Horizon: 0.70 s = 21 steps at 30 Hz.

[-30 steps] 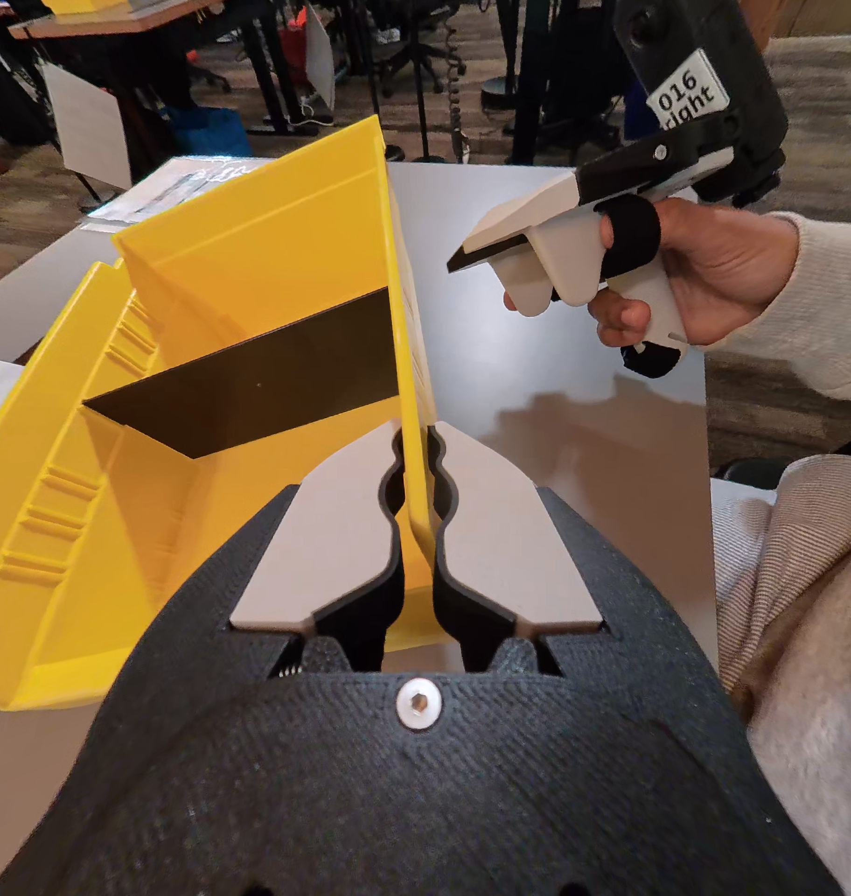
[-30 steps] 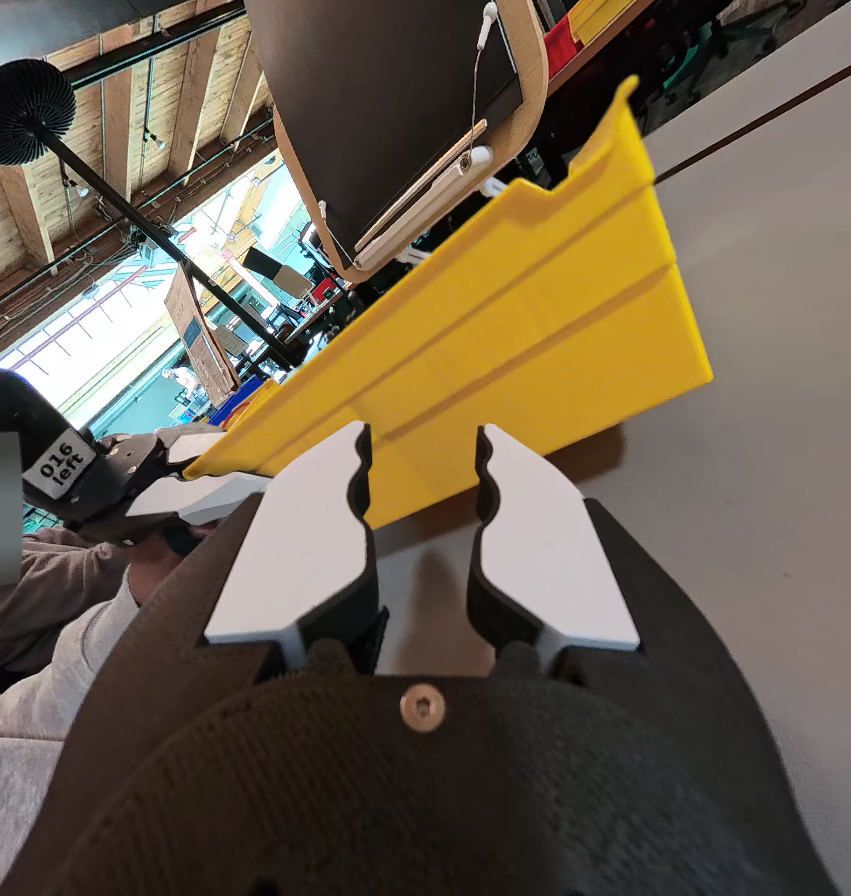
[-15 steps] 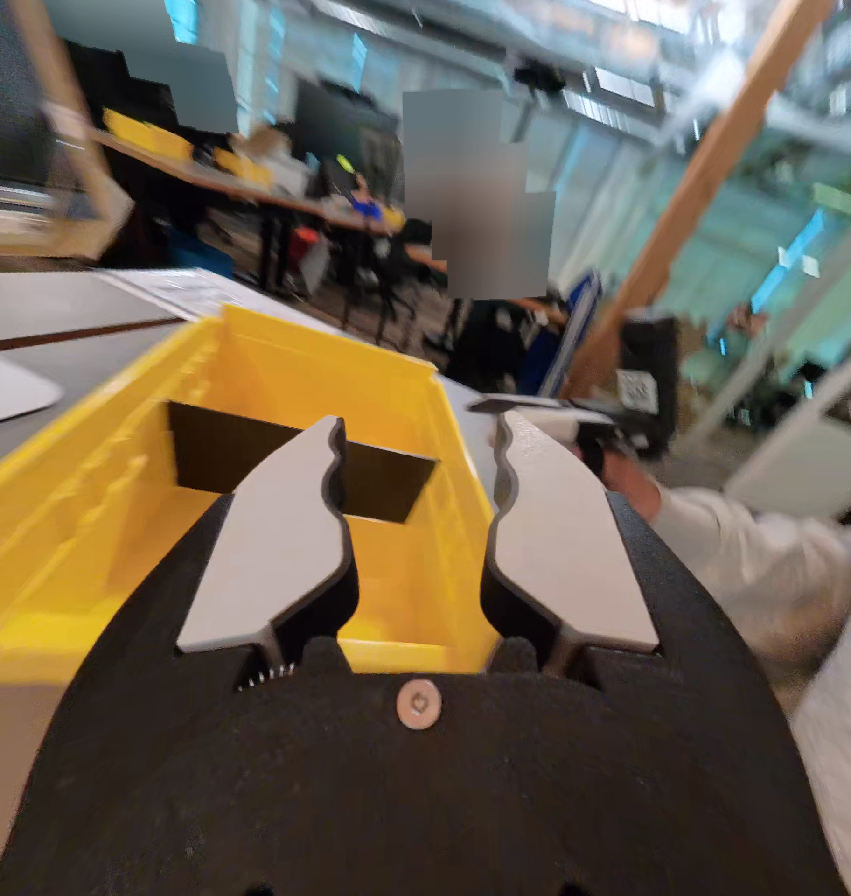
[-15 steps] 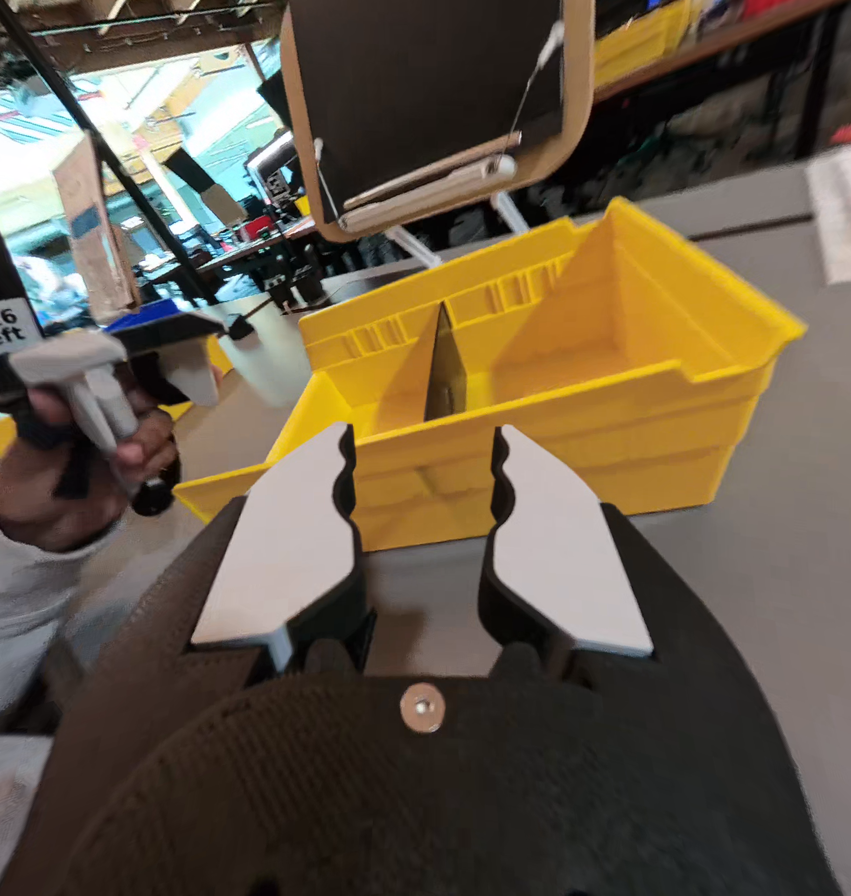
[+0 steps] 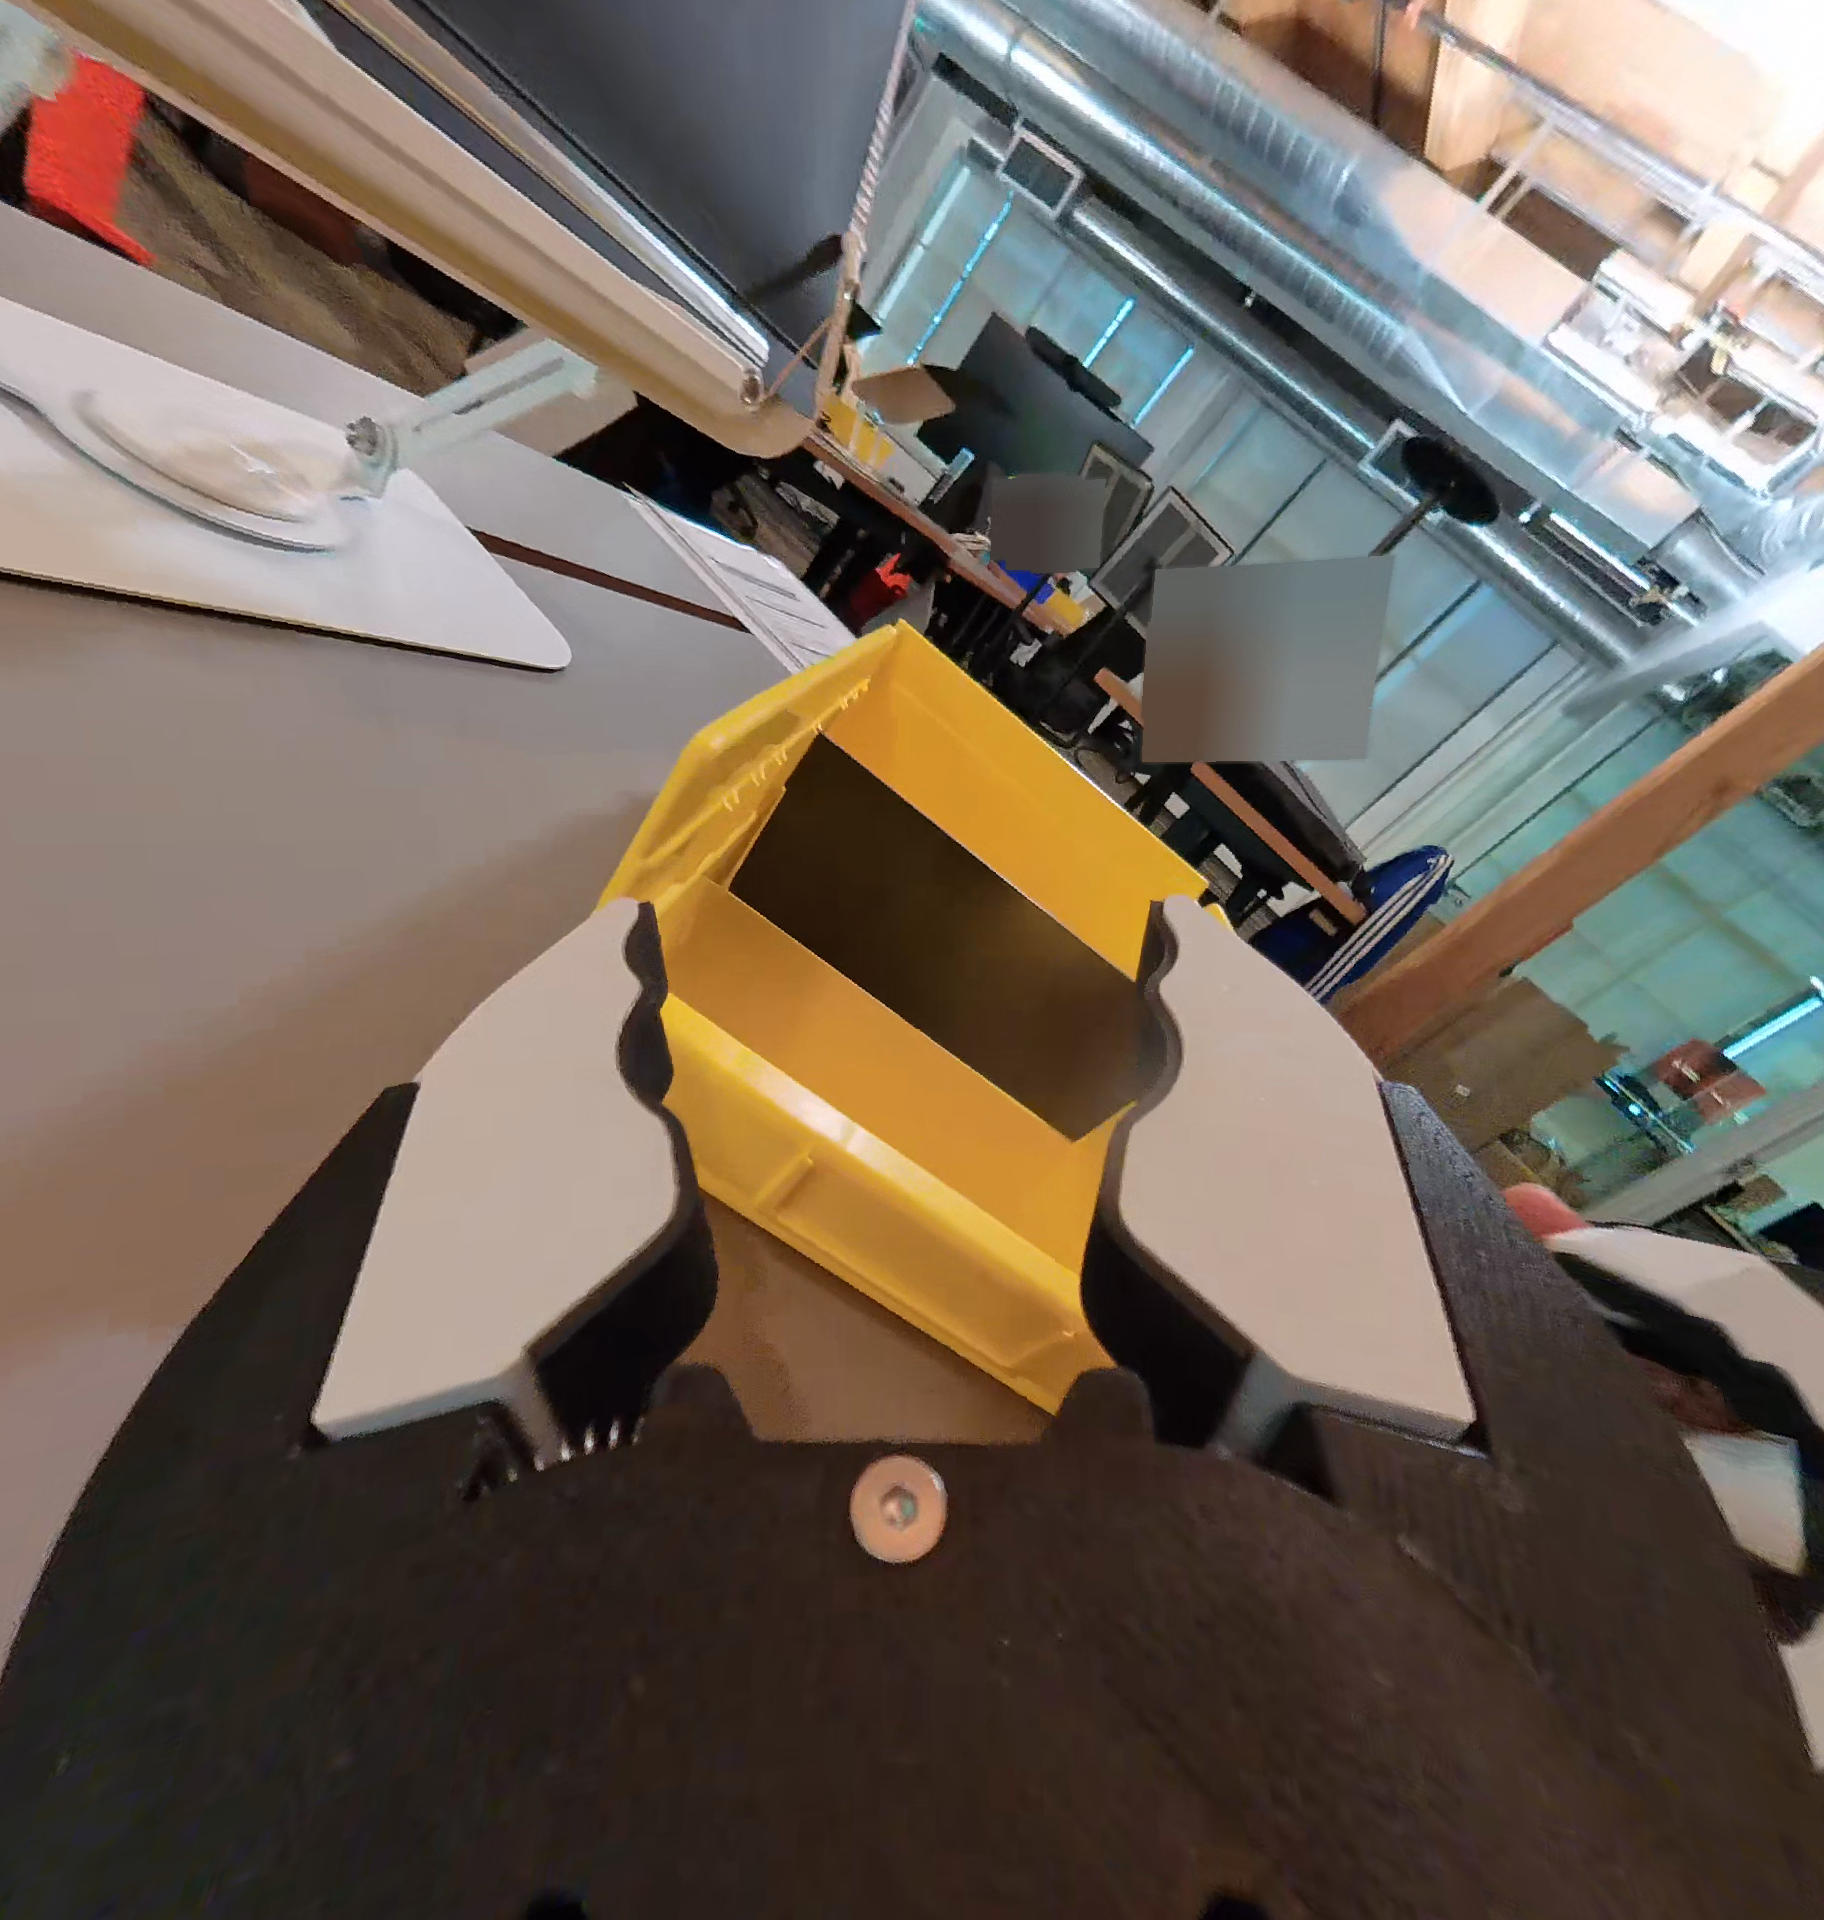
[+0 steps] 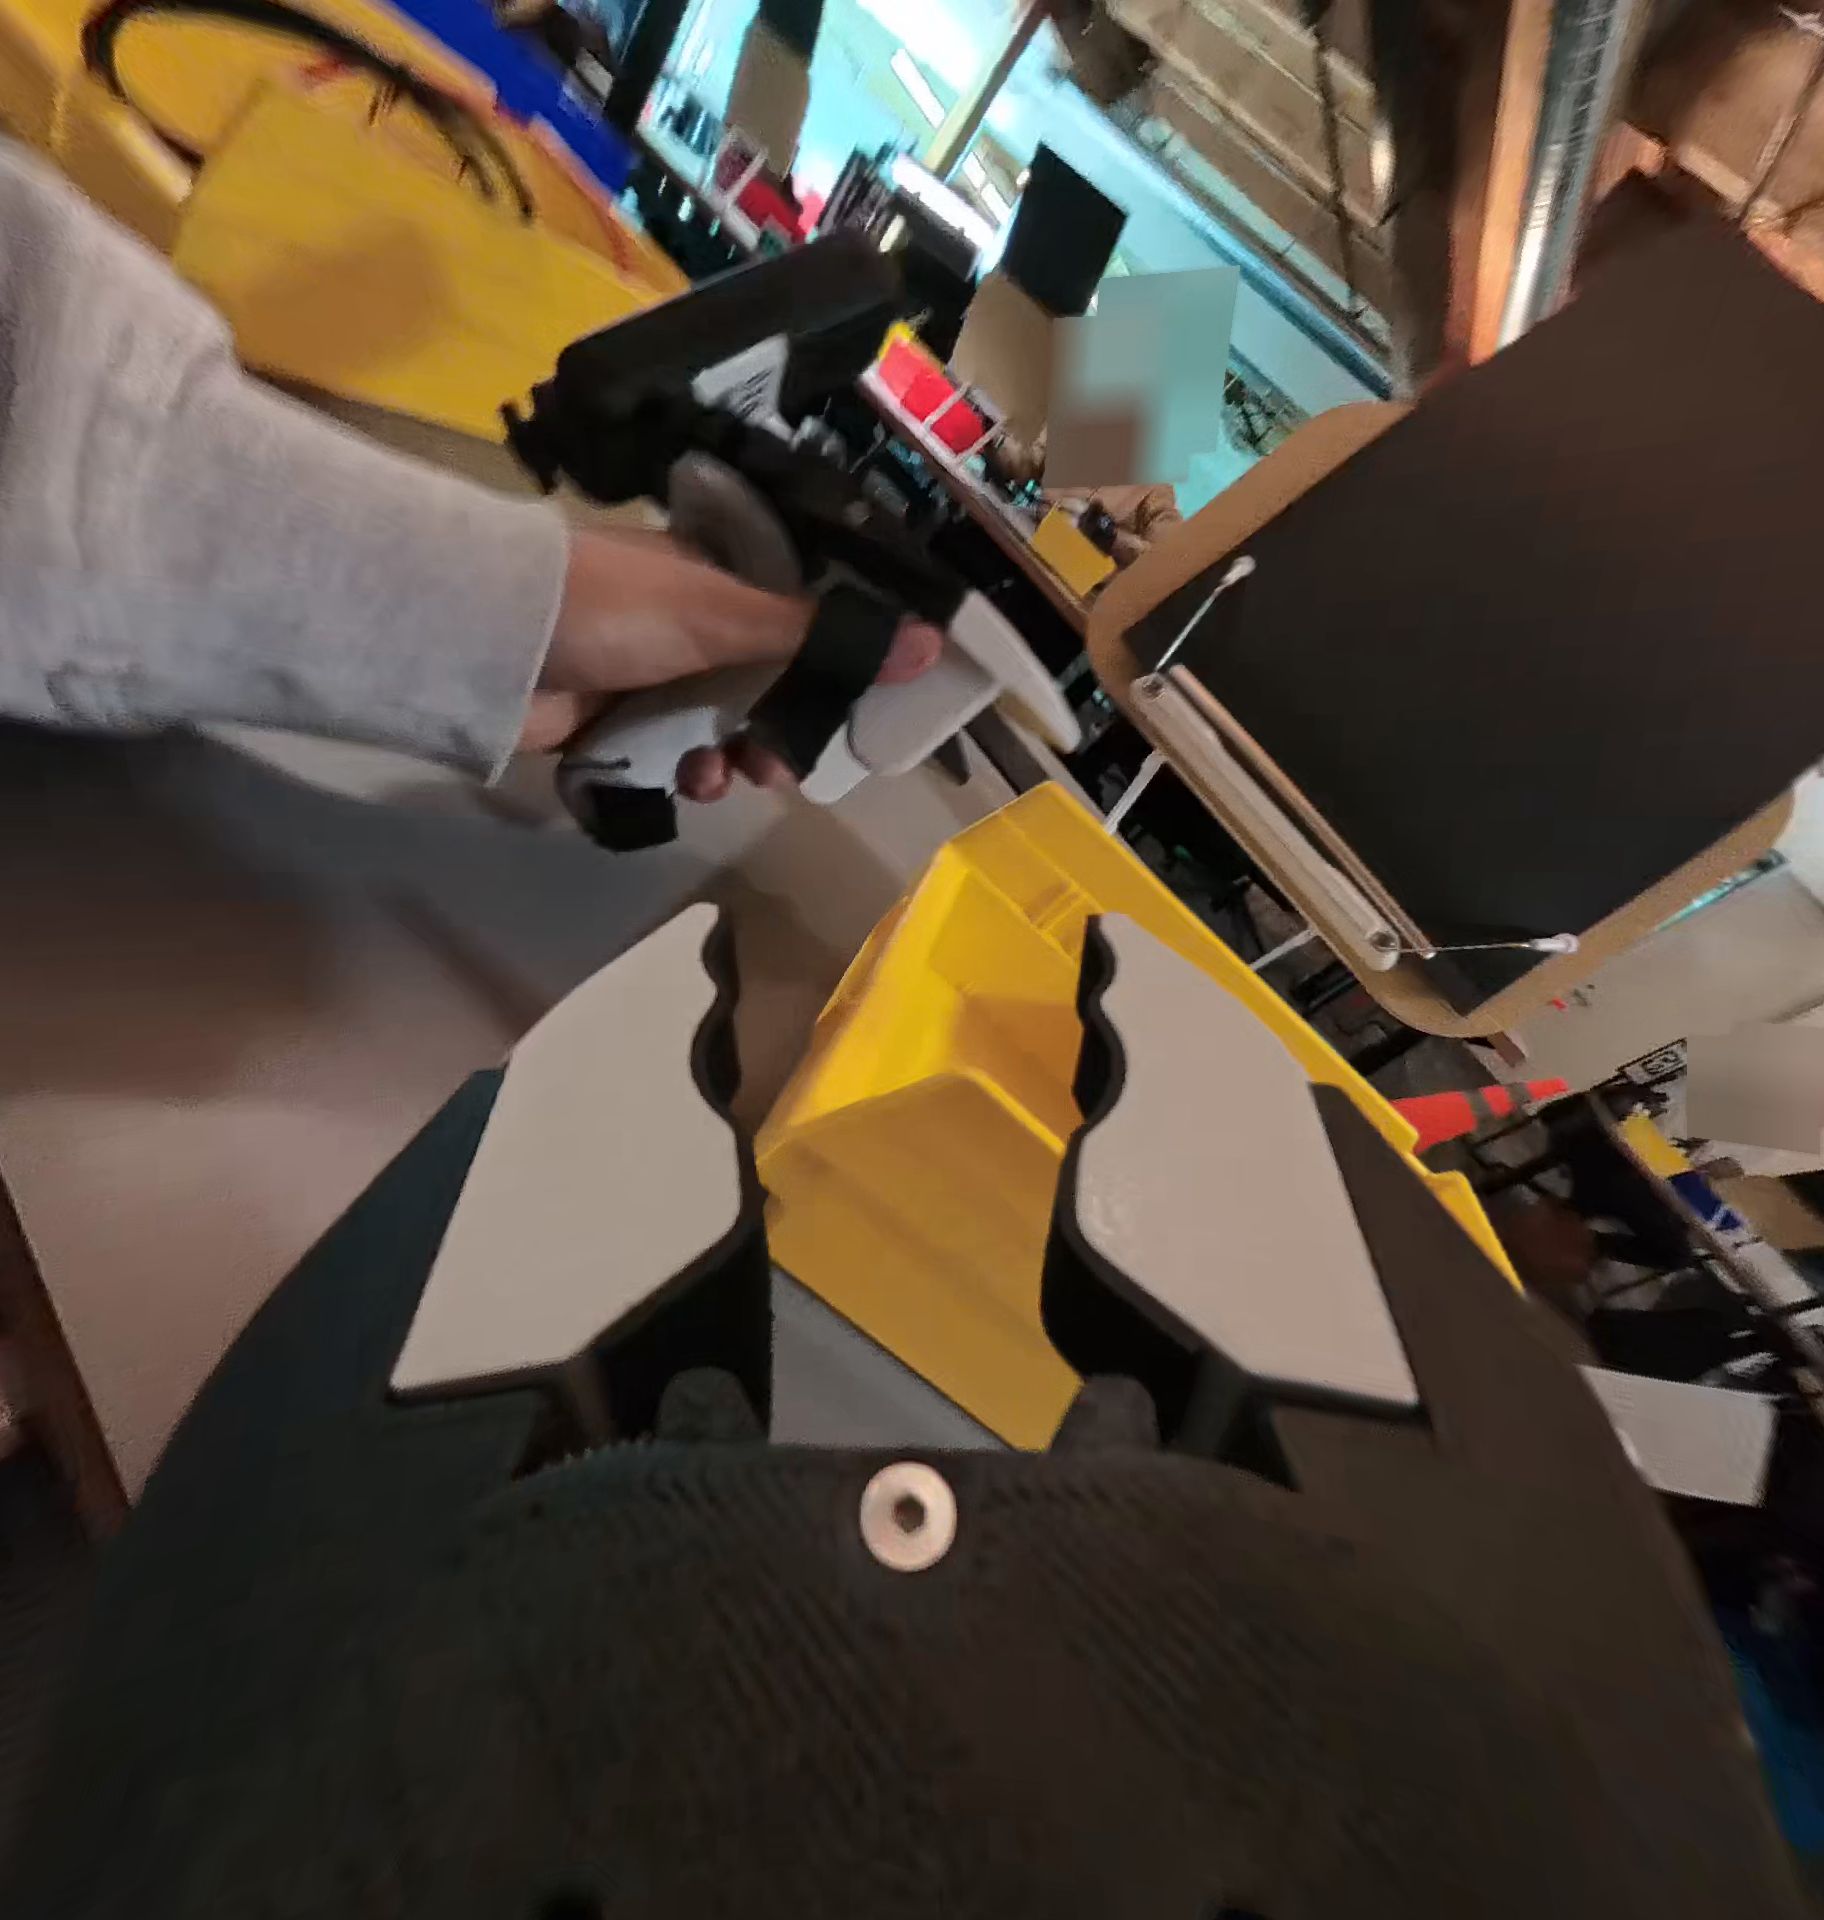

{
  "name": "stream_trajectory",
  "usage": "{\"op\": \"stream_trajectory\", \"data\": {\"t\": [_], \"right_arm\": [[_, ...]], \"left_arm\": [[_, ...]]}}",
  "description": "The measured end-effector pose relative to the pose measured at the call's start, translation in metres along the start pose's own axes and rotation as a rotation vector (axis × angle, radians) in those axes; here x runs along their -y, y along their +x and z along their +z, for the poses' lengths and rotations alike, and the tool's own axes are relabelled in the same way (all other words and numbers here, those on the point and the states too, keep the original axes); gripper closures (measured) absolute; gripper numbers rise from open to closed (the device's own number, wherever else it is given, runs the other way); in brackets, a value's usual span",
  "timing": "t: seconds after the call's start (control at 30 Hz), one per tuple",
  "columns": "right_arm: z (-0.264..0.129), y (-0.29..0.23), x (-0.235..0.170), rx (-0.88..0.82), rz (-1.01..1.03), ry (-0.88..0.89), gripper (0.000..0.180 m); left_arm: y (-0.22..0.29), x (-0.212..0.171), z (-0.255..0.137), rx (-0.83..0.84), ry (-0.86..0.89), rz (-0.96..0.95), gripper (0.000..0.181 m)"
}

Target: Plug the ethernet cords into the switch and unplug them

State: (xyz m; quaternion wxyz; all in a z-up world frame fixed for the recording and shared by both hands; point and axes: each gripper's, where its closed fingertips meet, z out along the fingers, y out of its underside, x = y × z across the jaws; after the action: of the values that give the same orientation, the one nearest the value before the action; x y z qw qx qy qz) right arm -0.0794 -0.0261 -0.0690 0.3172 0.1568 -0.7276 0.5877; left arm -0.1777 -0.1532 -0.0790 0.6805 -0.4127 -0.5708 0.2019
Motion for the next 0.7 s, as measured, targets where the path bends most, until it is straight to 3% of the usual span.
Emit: {"op": "stream_trajectory", "data": {"t": [0.13,0.17,0.23,0.43,0.53,0.63,0.7], "right_arm": [[0.011,0.002,-0.047,0.008,-0.049,-0.22,0.115],[0.01,0.006,-0.052,0.0,-0.053,-0.225,0.114],[0.005,0.014,-0.056,0.01,-0.08,-0.229,0.129],[-0.031,0.054,-0.096,0.066,-0.005,-0.381,0.132],[-0.063,0.102,-0.137,-0.039,0.065,-0.499,0.144],[-0.094,0.155,-0.18,-0.242,0.157,-0.543,0.132],[-0.101,0.176,-0.201,-0.338,0.343,-0.498,0.124]], "left_arm": [[0.007,-0.003,0.003,-0.033,-0.01,-0.007,0.094],[0.007,-0.004,0.003,-0.036,-0.011,-0.01,0.094],[0.007,-0.003,0.003,-0.039,-0.009,-0.015,0.095],[0.006,0.002,-0.001,-0.038,0.011,-0.015,0.096],[0.004,0.001,-0.002,-0.006,-0.005,0.03,0.096],[0.004,-0.001,-0.001,0.013,-0.026,0.07,0.095],[0.005,-0.003,0.001,0.013,-0.032,0.078,0.095]]}}
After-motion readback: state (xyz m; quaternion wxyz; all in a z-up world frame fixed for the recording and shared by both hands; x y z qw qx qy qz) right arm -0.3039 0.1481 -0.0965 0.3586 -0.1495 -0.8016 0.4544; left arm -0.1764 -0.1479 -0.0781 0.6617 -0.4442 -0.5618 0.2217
